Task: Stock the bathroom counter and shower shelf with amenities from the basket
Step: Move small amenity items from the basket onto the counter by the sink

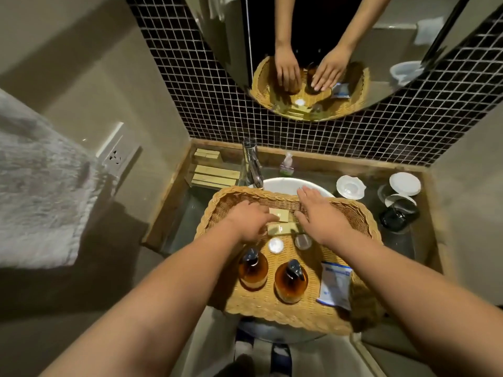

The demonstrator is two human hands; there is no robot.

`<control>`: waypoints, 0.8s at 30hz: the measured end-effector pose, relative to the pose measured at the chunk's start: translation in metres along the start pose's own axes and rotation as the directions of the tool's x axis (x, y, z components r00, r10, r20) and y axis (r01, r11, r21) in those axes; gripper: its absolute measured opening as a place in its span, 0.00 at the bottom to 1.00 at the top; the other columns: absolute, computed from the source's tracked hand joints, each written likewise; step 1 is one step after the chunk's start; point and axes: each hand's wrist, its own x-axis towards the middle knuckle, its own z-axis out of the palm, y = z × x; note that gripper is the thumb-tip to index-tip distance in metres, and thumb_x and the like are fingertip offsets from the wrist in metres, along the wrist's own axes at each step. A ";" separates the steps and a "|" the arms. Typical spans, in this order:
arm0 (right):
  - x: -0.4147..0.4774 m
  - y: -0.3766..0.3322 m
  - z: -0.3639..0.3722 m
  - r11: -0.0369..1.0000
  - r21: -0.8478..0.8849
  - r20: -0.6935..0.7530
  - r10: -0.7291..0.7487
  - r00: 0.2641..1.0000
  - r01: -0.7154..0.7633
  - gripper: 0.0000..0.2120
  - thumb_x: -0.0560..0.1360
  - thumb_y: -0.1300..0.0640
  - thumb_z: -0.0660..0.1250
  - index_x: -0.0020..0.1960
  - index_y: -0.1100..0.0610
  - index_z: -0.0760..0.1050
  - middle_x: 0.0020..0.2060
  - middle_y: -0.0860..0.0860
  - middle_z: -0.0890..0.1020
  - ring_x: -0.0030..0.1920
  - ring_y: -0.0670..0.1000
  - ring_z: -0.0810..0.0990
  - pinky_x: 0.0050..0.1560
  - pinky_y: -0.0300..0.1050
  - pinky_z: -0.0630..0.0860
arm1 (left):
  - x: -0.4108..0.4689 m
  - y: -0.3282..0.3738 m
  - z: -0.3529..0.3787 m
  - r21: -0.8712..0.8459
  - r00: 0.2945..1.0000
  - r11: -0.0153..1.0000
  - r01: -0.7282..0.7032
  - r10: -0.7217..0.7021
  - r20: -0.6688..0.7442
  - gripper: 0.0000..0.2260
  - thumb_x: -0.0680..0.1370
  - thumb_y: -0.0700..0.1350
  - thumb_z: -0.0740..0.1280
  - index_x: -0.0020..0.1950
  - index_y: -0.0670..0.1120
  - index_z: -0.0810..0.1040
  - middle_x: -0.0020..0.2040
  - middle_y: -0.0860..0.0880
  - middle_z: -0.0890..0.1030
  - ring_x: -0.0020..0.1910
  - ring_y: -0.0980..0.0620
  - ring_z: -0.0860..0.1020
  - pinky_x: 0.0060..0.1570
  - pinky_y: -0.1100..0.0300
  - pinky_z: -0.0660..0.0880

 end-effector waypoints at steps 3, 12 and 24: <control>-0.004 0.007 0.022 1.000 -0.023 0.058 0.007 0.998 -0.005 0.28 0.84 0.47 0.55 0.81 0.51 0.53 0.80 0.52 0.57 0.79 0.56 0.57 0.76 0.54 0.59 | 0.008 -0.001 0.003 0.016 0.982 0.987 -0.158 0.155 0.111 0.28 0.77 0.43 0.70 0.76 0.58 0.67 0.70 0.51 0.73 0.68 0.47 0.72 0.65 0.48 0.69; -0.019 0.026 0.087 0.995 -0.062 0.143 0.090 0.986 -0.082 0.20 0.78 0.49 0.65 0.70 0.48 0.72 0.64 0.53 0.74 0.63 0.56 0.72 0.63 0.53 0.73 | 0.044 -0.002 0.060 0.027 0.892 0.896 -0.443 0.437 0.118 0.31 0.76 0.45 0.72 0.76 0.57 0.65 0.75 0.52 0.68 0.66 0.45 0.73 0.61 0.49 0.71; -0.017 0.031 0.124 0.996 0.018 -0.020 0.092 0.996 -0.092 0.12 0.78 0.54 0.66 0.61 0.54 0.77 0.61 0.52 0.78 0.59 0.54 0.72 0.53 0.47 0.73 | 0.067 -0.004 0.096 0.005 0.819 0.821 -0.571 0.570 -0.058 0.23 0.76 0.53 0.71 0.71 0.52 0.74 0.66 0.49 0.76 0.55 0.47 0.78 0.45 0.55 0.78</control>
